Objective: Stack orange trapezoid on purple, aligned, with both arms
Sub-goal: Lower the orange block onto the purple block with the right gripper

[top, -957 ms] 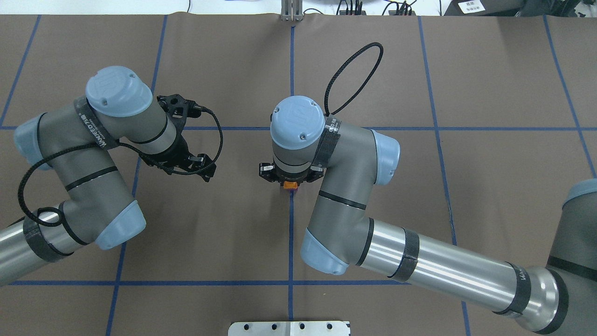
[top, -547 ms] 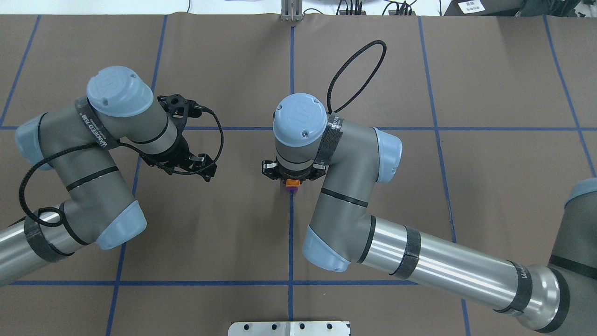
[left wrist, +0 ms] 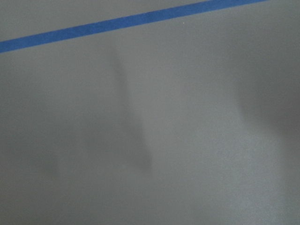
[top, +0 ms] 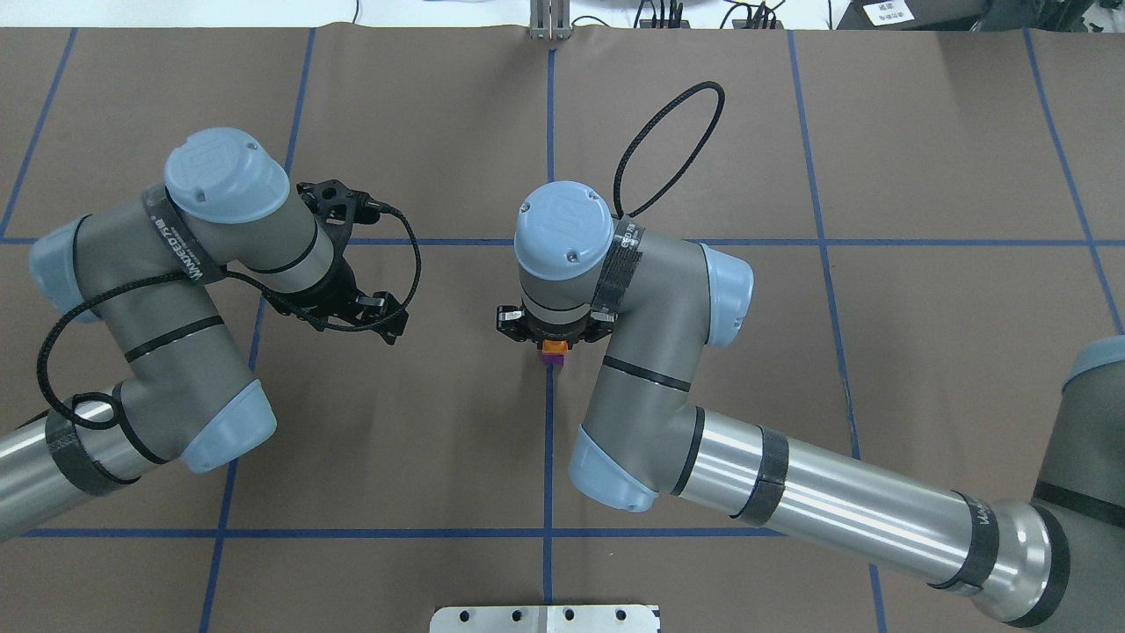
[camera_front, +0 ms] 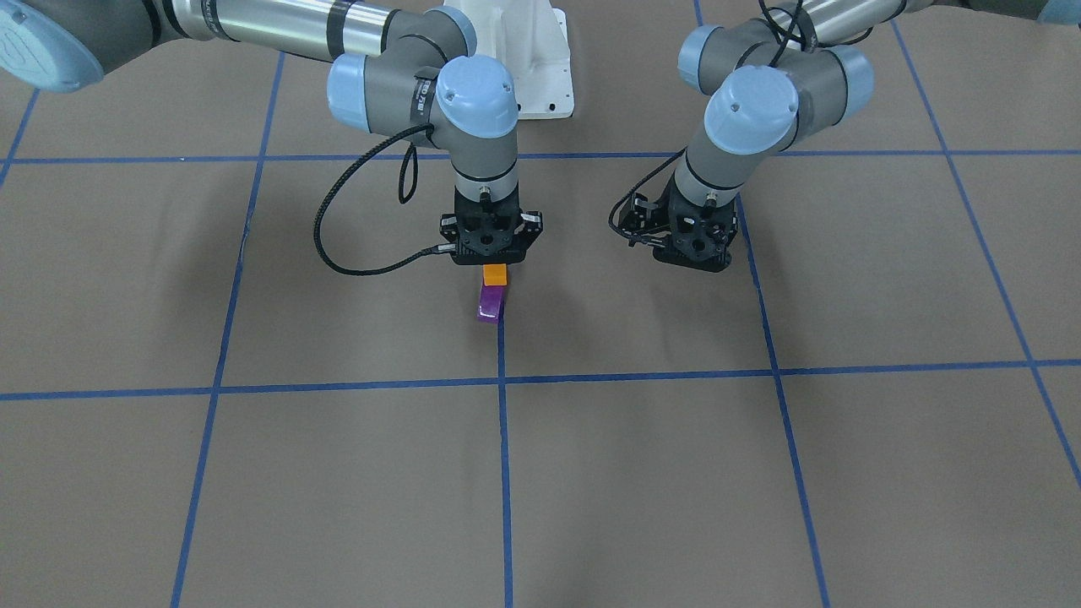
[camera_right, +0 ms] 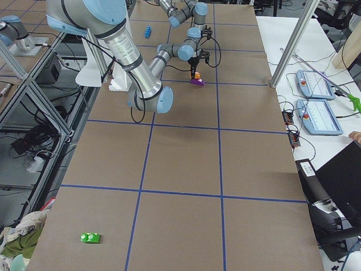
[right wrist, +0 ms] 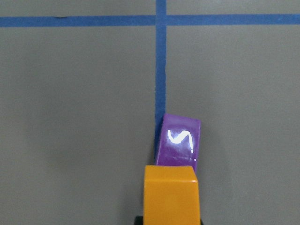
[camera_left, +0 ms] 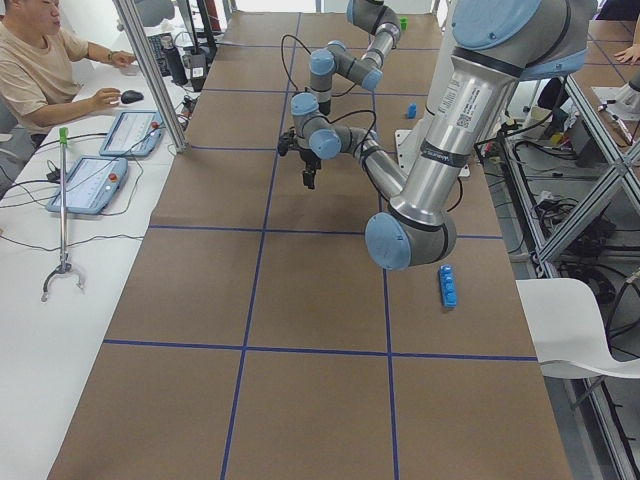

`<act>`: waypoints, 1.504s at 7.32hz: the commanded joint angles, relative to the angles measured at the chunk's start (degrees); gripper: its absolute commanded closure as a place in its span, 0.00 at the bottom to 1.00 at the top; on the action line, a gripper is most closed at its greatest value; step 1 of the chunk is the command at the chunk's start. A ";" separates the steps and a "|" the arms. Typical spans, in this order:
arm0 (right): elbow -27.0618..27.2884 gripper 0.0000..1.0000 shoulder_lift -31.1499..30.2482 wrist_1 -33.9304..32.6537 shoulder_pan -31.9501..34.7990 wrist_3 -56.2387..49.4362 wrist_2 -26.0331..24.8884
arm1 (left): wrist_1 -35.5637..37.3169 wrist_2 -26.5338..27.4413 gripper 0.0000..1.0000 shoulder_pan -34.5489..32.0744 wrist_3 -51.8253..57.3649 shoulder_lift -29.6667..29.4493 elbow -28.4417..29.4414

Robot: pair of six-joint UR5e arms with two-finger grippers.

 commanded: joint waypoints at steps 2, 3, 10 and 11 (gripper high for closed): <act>-0.52 1.00 0.00 0.04 -0.03 -0.98 0.03 | 0.00 0.01 0.01 0.07 -0.07 0.07 0.00; -0.61 1.00 0.08 0.04 -0.03 -0.90 0.03 | 0.00 0.10 0.01 0.07 -0.07 0.07 0.00; -0.69 1.00 -0.44 2.92 0.32 7.78 2.05 | 0.00 0.10 0.01 0.16 -0.15 -0.20 0.00; -0.70 1.00 -0.44 3.29 0.32 8.93 2.49 | 0.00 0.10 0.01 0.16 -0.15 -0.28 0.00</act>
